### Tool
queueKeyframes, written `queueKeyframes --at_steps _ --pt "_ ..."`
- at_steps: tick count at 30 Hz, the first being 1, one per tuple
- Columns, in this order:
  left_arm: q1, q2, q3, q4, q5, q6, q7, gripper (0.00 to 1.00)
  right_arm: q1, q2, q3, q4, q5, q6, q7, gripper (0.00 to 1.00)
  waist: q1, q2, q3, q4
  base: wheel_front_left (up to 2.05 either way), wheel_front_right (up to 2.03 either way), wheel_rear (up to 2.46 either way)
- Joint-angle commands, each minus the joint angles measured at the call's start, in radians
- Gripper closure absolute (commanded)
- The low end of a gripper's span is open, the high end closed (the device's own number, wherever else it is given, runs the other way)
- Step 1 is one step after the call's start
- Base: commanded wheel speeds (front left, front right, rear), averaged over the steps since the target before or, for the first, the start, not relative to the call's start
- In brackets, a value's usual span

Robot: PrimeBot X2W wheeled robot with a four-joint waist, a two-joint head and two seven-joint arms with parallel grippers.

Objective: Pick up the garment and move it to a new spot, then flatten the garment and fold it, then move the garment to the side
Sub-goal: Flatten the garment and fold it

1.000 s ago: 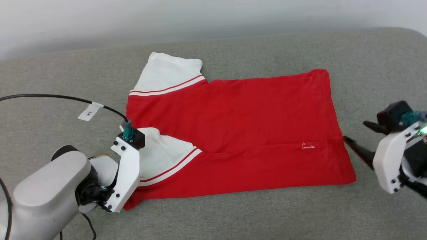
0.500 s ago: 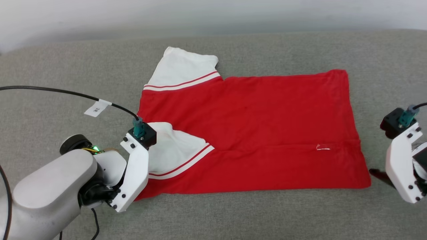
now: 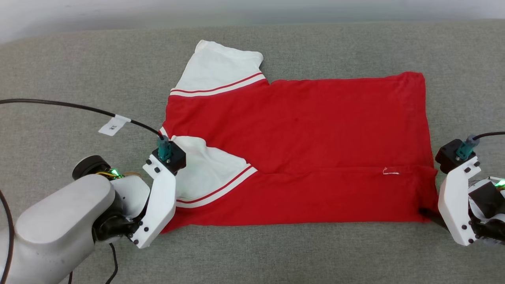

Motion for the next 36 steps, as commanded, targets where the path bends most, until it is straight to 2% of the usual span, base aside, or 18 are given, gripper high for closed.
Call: queueKeyframes --at_steps 1,8,21,24,29,30,31,36 --pt "0.018 0.001 -0.003 0.014 -0.01 0.0 -0.011 1.0 0.047 0.051 0.038 0.014 0.021 0.003 -0.019 1.0 0.0001 0.0 -0.01 -0.006 0.0 0.0 0.0" --pt "0.058 0.003 -0.016 0.046 -0.049 0.0 -0.041 1.0 0.017 -0.022 0.028 -0.03 0.049 0.003 -0.099 1.0 0.0001 0.0 -0.093 -0.03 0.0 0.0 0.0" --pt "0.168 0.097 -0.065 -0.053 -0.121 0.0 -0.03 1.0 0.148 -0.2 0.055 -0.204 0.107 0.001 -0.135 1.0 0.0001 0.0 -0.2 -0.053 0.0 0.0 0.0" --pt "0.201 0.103 -0.073 -0.065 -0.129 0.009 -0.037 1.0 0.185 -0.203 0.051 -0.204 0.113 0.001 -0.132 1.0 0.0001 0.0 -0.198 -0.056 0.0 0.0 0.0" --pt "0.229 0.085 -0.081 -0.044 -0.114 0.018 -0.061 1.0 0.222 -0.164 0.048 -0.16 0.097 0.001 -0.132 1.0 0.0001 0.0 -0.179 -0.054 0.0 0.0 0.0" --pt "0.226 0.082 -0.083 -0.038 -0.095 0.018 -0.071 0.22 0.226 -0.153 0.046 -0.149 0.092 0.001 -0.138 0.65 0.0001 0.0 -0.176 -0.052 0.0 0.0 0.0" --pt "0.223 0.08 -0.084 -0.03 -0.085 0.017 -0.082 0.0 0.228 -0.142 0.041 -0.139 0.085 0.001 -0.148 0.0 0.0001 0.0 -0.174 -0.05 0.0 0.0 0.0" --pt "0.215 0.086 -0.059 -0.028 -0.094 0.014 -0.122 0.0 0.226 -0.122 0.015 -0.13 0.052 0.001 -0.209 0.0 0.0001 0.0 -0.18 -0.042 0.0 0.0 0.0"
